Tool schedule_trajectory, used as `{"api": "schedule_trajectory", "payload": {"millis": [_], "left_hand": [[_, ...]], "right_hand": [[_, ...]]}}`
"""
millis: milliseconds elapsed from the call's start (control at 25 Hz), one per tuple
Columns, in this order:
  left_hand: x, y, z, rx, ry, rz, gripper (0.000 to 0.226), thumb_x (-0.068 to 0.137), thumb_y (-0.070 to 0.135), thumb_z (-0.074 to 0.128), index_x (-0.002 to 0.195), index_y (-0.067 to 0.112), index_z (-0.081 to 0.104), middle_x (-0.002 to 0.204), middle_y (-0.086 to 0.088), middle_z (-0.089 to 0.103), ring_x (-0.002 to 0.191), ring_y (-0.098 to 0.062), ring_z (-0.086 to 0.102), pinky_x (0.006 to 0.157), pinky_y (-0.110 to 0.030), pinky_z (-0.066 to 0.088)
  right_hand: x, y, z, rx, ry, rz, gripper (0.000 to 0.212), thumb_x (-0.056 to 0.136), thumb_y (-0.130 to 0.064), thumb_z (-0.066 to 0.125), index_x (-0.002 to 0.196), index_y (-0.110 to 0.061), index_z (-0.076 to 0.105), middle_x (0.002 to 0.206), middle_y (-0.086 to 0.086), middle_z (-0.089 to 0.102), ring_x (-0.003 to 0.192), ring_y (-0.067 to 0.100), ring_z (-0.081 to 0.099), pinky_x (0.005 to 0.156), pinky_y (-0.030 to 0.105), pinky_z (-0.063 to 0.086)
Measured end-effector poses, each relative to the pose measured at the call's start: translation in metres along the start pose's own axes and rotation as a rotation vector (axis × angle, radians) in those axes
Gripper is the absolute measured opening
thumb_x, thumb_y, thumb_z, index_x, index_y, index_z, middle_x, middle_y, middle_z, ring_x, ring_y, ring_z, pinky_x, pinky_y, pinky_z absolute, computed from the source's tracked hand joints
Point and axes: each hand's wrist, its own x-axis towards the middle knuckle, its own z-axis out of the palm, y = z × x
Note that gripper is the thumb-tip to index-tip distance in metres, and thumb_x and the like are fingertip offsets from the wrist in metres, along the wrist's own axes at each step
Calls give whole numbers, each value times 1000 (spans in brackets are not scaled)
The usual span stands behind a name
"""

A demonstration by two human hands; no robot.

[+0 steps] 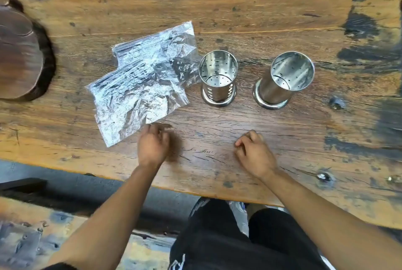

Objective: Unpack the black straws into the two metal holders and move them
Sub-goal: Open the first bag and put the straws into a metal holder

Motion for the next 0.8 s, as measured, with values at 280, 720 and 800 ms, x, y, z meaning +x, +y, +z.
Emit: {"api": "schedule_trajectory", "payload": {"millis": [280, 720, 800], "left_hand": [[116, -43, -32, 193, 244, 30, 63, 95, 44, 53, 144, 5, 44, 150, -24, 40, 141, -42, 34, 118, -54, 27], [182, -79, -10, 417, 106, 196, 88, 95, 74, 26, 162, 21, 5, 170, -16, 0, 158, -33, -4, 126, -55, -2], [171, -78, -7, 383, 123, 195, 87, 94, 72, 28, 162, 20, 10, 170, -16, 3, 158, -34, -1, 126, -56, -1]], "right_hand": [[32, -25, 32, -242, 185, -143, 39, 88, -20, 63, 126, -11, 63, 133, 9, 53, 133, 28, 45, 115, 50, 39], [45, -4, 62, -463, 204, -46, 74, 97, -46, 37, 163, -15, 23, 170, 10, 15, 159, 28, 2, 127, 56, 9], [44, -4, 61, -465, 203, -45, 74, 97, -46, 38, 163, -15, 24, 170, 10, 15, 159, 27, 2, 127, 56, 8]]}}
